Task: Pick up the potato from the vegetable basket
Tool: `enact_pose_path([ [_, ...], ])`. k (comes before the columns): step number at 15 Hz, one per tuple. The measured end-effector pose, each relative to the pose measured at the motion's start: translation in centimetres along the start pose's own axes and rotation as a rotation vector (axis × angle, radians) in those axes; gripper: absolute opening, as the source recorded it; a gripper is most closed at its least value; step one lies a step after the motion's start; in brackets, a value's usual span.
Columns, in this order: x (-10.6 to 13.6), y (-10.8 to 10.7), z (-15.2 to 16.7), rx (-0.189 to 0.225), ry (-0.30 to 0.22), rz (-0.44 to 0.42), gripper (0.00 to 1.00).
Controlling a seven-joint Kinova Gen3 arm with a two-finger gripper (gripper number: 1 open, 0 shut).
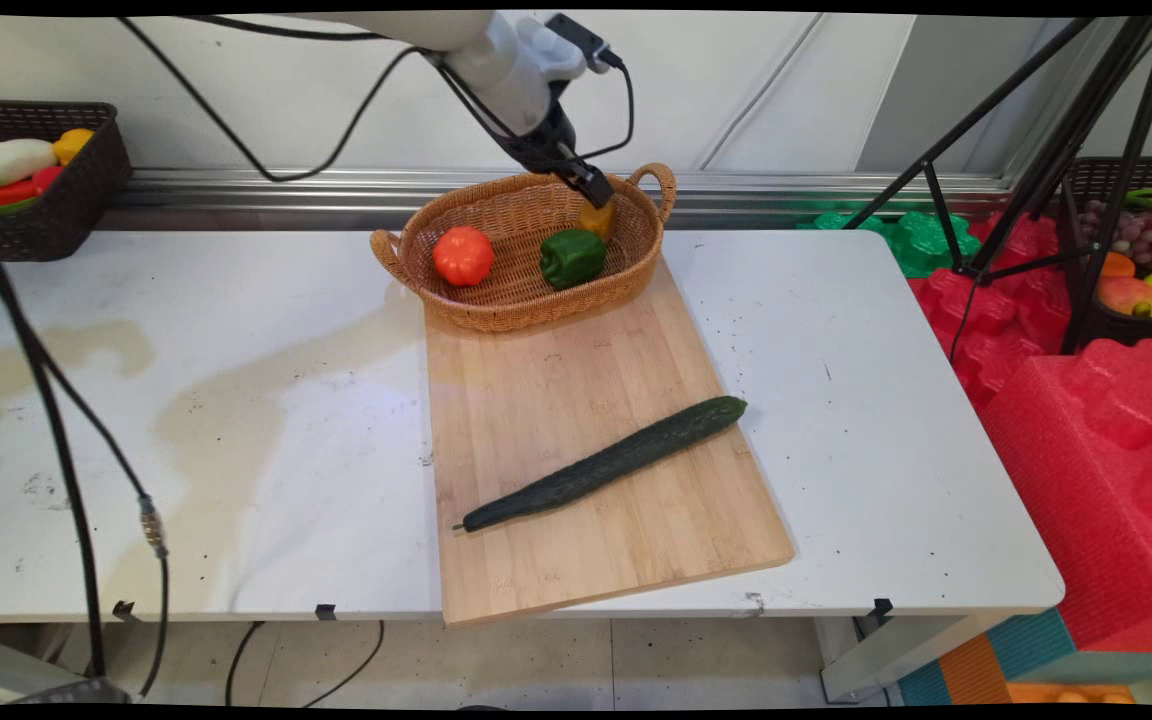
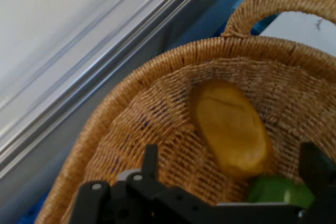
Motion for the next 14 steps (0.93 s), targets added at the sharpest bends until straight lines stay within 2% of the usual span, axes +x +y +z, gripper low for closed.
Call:
enact_pose_path([
  [9, 1.1, 1.0, 5.9, -0.021, -0.065, -0.065, 1.0],
  [13, 1.1, 1.4, 7.3, -0.016, -0.083, -0.093, 1.0],
  [14, 1.0, 1.6, 7.6, -0.013, -0.085, -0.103, 0.0],
])
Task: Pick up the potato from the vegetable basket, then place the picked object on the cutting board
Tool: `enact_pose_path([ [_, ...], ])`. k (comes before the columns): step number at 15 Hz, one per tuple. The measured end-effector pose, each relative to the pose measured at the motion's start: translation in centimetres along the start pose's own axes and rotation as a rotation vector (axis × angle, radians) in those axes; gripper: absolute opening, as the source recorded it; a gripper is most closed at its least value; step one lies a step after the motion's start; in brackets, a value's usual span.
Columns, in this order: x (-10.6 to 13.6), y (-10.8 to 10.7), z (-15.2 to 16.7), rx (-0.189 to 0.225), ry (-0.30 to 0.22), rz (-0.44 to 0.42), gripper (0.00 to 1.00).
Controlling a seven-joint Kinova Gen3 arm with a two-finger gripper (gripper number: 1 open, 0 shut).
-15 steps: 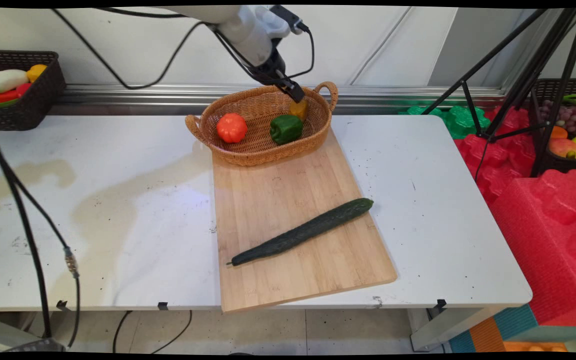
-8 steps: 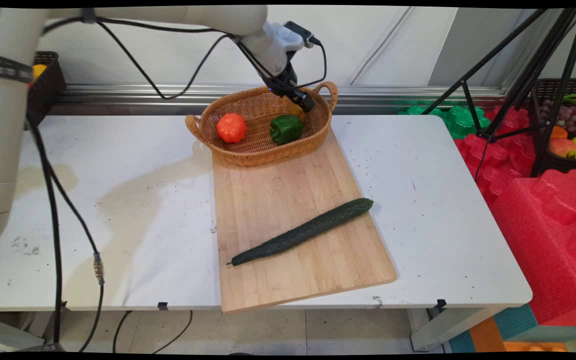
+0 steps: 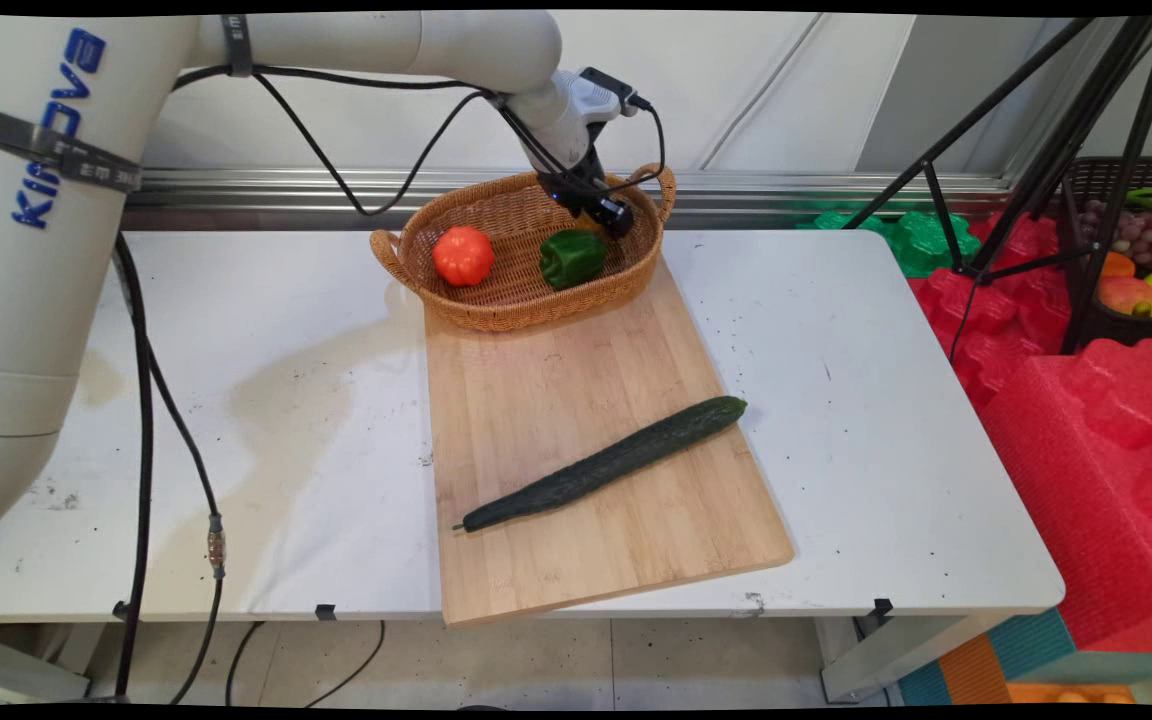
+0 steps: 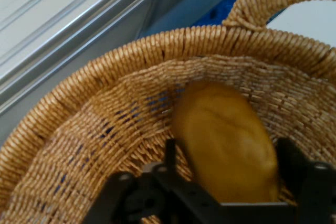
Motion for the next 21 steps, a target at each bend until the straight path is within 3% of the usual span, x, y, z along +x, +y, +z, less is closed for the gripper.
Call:
enact_pose_path([
  [4, -0.5, 0.5, -0.2, 0.021, 0.011, -0.03, 0.0],
  [9, -0.7, 1.2, -3.2, 0.047, 0.066, -0.051, 0.0],
  [16, -1.4, 3.4, -12.4, 0.06, 0.174, -0.003, 0.0],
  [21, -3.8, 6.1, -19.2, 0.023, 0.219, 0.091, 0.0],
])
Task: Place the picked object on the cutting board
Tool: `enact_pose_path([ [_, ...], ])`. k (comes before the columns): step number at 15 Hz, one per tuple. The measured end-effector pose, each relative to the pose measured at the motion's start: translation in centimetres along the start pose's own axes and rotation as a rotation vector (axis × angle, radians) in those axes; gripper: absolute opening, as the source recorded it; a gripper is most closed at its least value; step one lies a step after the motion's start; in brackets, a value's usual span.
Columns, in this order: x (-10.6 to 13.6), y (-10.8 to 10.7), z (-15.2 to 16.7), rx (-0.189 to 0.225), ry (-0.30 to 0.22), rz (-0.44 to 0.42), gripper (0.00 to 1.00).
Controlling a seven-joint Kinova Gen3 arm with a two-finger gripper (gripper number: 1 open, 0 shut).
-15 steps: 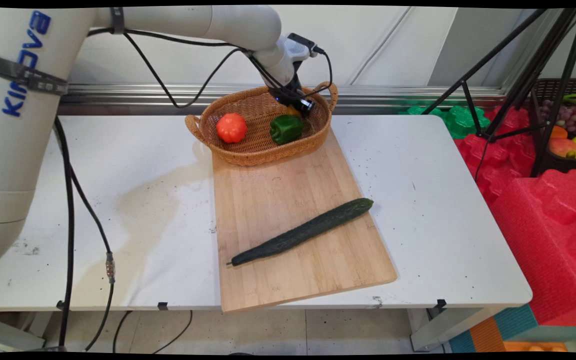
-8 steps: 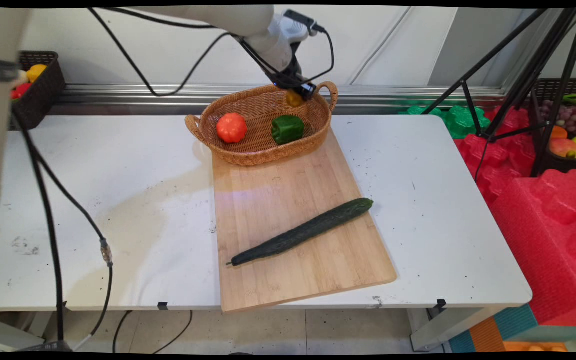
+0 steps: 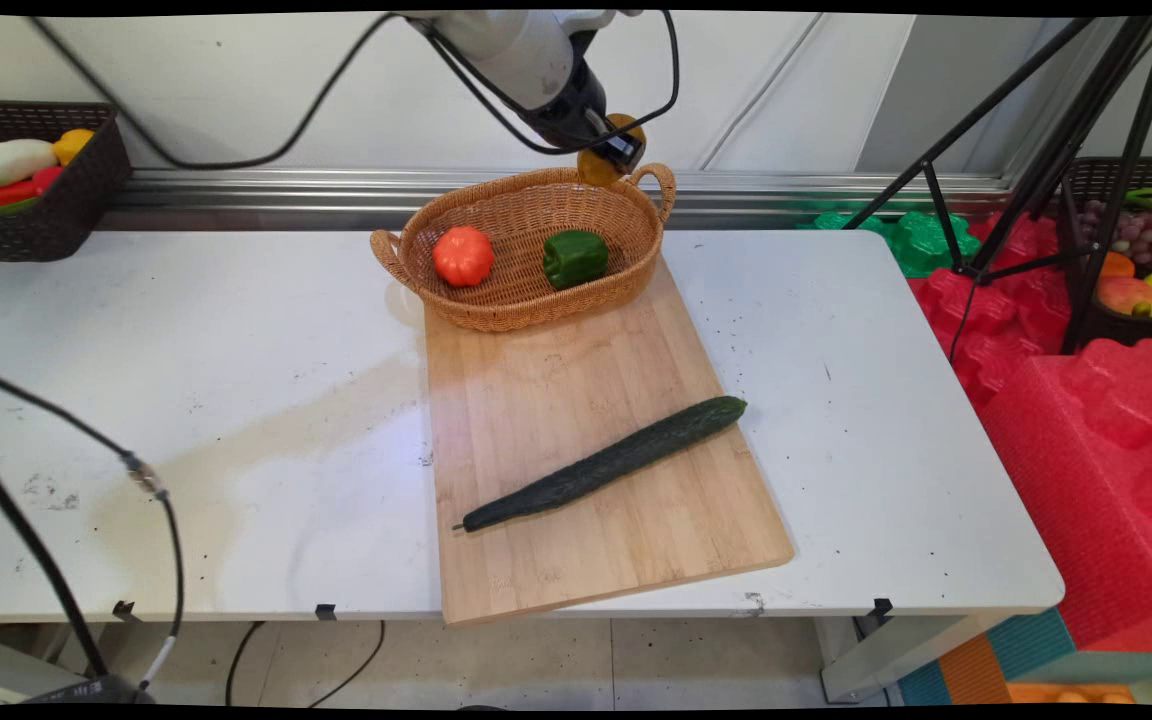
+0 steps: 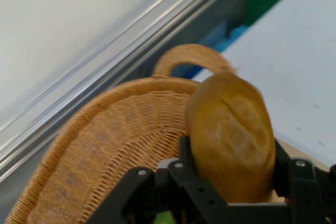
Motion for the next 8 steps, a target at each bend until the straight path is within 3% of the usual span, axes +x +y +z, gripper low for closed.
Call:
enact_pose_path([
  [8, -3.6, 4.2, -7.8, -0.141, -0.013, 0.195, 0.0],
])
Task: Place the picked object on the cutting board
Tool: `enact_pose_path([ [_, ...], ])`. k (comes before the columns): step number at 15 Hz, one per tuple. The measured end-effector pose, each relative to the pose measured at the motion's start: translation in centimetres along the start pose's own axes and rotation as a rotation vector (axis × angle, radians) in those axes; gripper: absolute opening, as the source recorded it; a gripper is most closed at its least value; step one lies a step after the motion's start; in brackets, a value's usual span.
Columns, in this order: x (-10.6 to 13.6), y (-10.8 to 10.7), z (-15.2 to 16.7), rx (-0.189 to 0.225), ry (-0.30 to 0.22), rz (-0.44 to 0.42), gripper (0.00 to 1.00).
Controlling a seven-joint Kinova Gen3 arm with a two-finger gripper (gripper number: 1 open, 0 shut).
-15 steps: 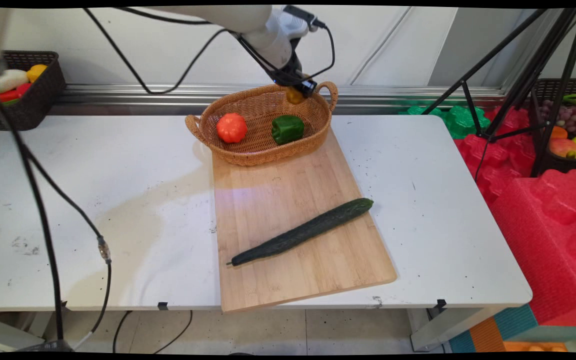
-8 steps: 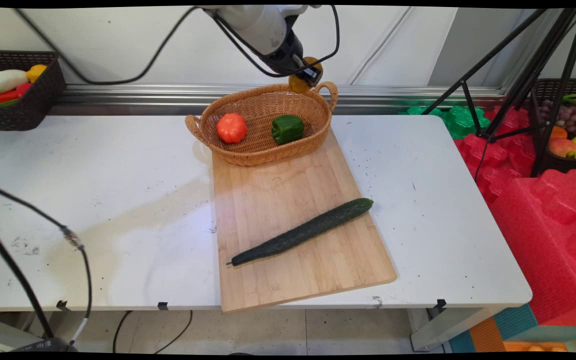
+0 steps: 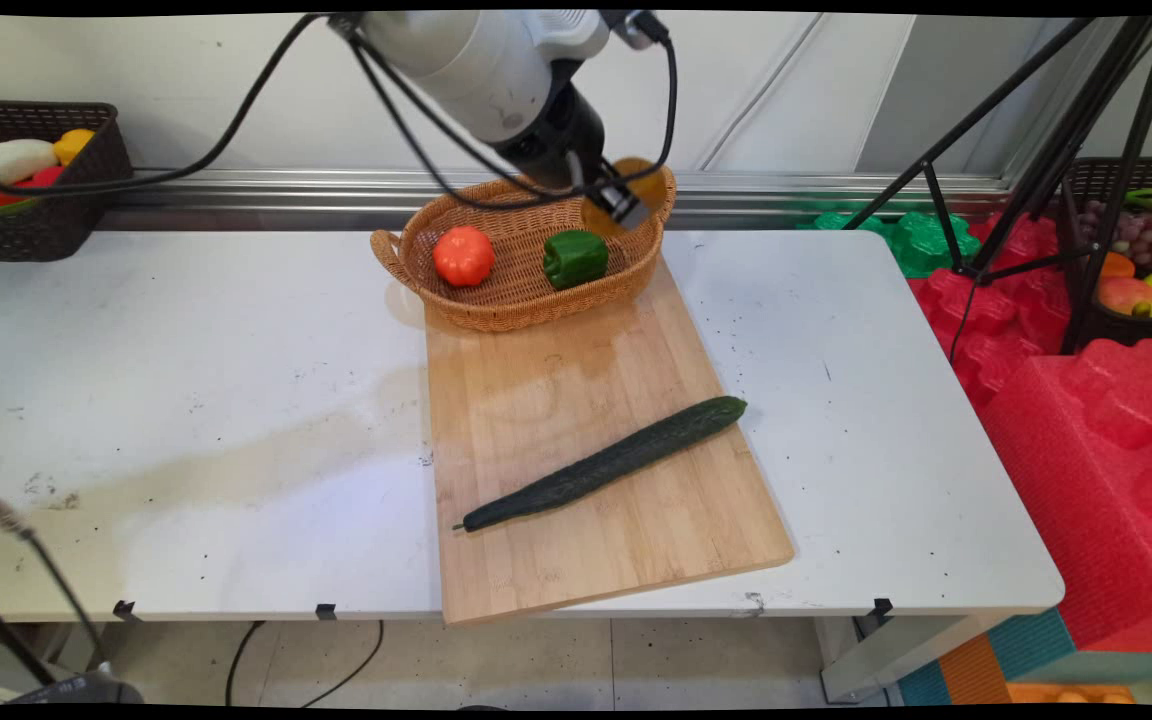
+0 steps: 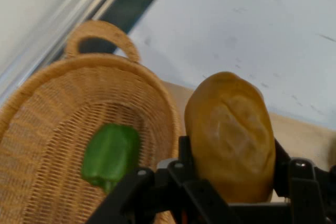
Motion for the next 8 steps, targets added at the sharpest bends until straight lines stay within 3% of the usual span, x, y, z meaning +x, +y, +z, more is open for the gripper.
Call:
enact_pose_path([
  [8, -2.7, 2.4, -0.6, -0.092, -0.059, 0.119, 0.0],
])
